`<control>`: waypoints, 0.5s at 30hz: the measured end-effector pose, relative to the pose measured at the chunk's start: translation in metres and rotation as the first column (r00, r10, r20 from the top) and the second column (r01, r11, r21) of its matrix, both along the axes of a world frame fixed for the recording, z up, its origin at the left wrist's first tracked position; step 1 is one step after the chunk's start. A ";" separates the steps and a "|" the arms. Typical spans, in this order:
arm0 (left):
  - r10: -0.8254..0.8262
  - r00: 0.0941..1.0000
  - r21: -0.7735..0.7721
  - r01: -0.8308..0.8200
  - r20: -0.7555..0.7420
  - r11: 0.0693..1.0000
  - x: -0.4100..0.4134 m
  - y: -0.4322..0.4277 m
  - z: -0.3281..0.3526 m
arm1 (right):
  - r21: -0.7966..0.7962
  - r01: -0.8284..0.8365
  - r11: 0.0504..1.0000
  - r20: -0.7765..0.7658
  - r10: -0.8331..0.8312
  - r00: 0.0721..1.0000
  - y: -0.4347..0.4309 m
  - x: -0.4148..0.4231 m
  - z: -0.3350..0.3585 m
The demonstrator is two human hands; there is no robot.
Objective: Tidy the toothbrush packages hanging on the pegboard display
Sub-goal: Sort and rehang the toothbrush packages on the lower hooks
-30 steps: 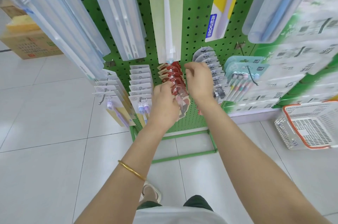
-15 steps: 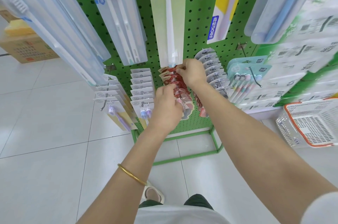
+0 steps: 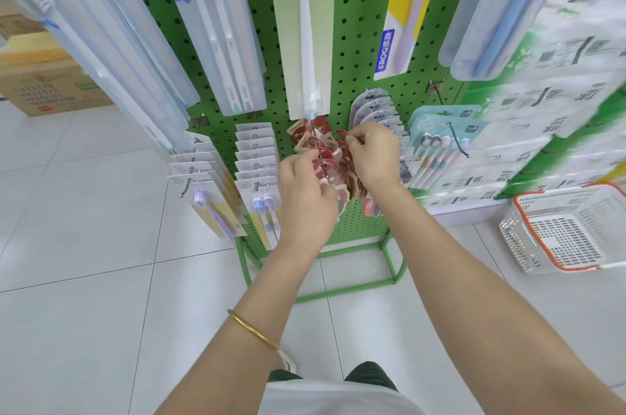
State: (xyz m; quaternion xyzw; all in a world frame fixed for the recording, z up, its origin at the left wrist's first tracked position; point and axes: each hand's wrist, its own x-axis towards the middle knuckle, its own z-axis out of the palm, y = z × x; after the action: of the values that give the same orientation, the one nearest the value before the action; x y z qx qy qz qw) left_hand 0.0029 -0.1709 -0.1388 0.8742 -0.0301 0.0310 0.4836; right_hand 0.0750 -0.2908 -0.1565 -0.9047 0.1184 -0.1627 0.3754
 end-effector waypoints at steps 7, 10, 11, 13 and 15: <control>0.020 0.994 -0.060 -0.014 0.103 0.998 -0.010 -0.015 0.001 | 0.024 0.071 0.997 0.157 -0.074 0.985 -0.010 -0.044 0.005; 0.000 0.994 -0.077 0.008 0.106 0.997 -0.018 -0.025 0.006 | 0.097 0.105 0.990 0.205 -0.123 0.971 -0.016 -0.065 0.011; -0.009 0.995 -0.086 0.017 0.098 0.996 -0.021 -0.028 0.006 | 0.134 0.112 0.985 0.219 -0.139 0.966 -0.020 -0.073 0.014; -0.042 0.996 -0.110 0.051 0.079 0.993 -0.025 -0.034 0.004 | 0.208 0.120 0.971 0.233 -0.168 0.958 -0.031 -0.087 0.019; -0.077 0.995 -0.124 0.084 0.057 0.989 -0.028 -0.040 0.000 | 0.254 0.124 0.959 0.211 -0.180 0.961 -0.045 -0.101 0.026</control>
State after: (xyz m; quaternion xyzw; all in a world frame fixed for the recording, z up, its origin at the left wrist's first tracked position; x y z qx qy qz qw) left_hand -0.0252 -0.2111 -0.1392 0.8387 -0.0760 0.0362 0.5380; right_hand -0.0259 -0.3356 -0.1308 -0.8159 0.1621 -0.2806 0.4789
